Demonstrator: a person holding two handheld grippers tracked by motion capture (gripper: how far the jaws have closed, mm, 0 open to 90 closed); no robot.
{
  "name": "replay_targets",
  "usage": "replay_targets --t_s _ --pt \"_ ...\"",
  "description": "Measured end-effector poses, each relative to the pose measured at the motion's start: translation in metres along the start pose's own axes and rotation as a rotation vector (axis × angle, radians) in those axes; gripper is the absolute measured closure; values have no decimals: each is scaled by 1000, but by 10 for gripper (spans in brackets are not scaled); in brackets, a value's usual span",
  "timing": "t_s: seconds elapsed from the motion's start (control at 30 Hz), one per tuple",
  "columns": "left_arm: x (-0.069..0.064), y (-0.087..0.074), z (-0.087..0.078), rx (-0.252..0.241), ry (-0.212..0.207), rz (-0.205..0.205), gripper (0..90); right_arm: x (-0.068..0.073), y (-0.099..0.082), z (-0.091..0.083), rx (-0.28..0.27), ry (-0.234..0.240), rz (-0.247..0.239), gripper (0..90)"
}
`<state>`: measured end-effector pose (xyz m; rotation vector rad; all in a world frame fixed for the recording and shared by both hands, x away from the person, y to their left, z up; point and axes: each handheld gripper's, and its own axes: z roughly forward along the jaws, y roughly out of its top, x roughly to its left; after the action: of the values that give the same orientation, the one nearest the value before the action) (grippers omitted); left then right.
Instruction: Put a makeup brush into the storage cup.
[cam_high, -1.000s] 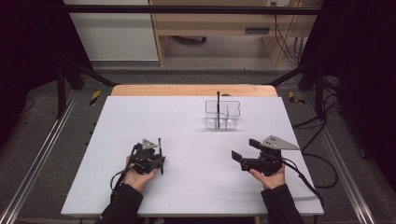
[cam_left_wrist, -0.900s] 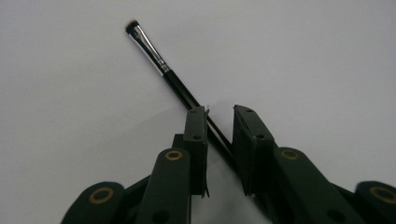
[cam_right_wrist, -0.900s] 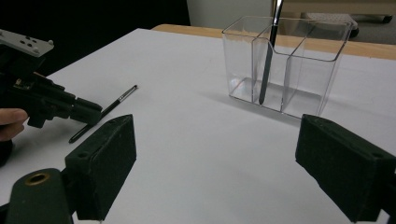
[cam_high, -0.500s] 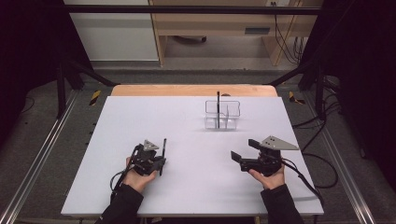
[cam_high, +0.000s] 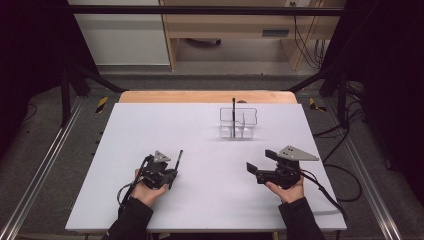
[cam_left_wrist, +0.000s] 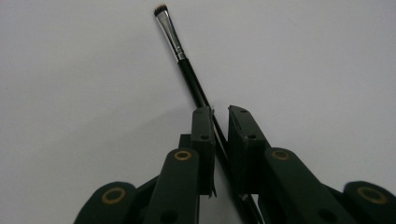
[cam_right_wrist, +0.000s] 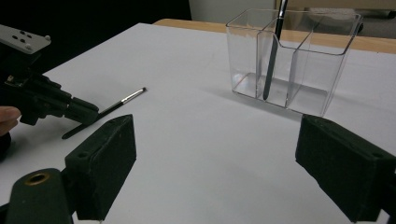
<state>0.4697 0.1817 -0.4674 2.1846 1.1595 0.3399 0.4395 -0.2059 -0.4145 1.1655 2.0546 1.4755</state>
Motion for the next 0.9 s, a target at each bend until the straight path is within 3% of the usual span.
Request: replay_targets --t_s 0.3,0.5,0.63,0.9 --pt "-2 0 -1 15 -18 26 815 0 -1 1 4 -1 -2 128" --pt "-4 0 1 10 -29 20 805 0 -1 2 10 1 -1 127" --pt "-7 0 1 15 -18 36 803 0 -1 3 8 3 -1 127" --pt "-8 0 0 29 -48 68 830 1 -2 4 12 -1 2 126"
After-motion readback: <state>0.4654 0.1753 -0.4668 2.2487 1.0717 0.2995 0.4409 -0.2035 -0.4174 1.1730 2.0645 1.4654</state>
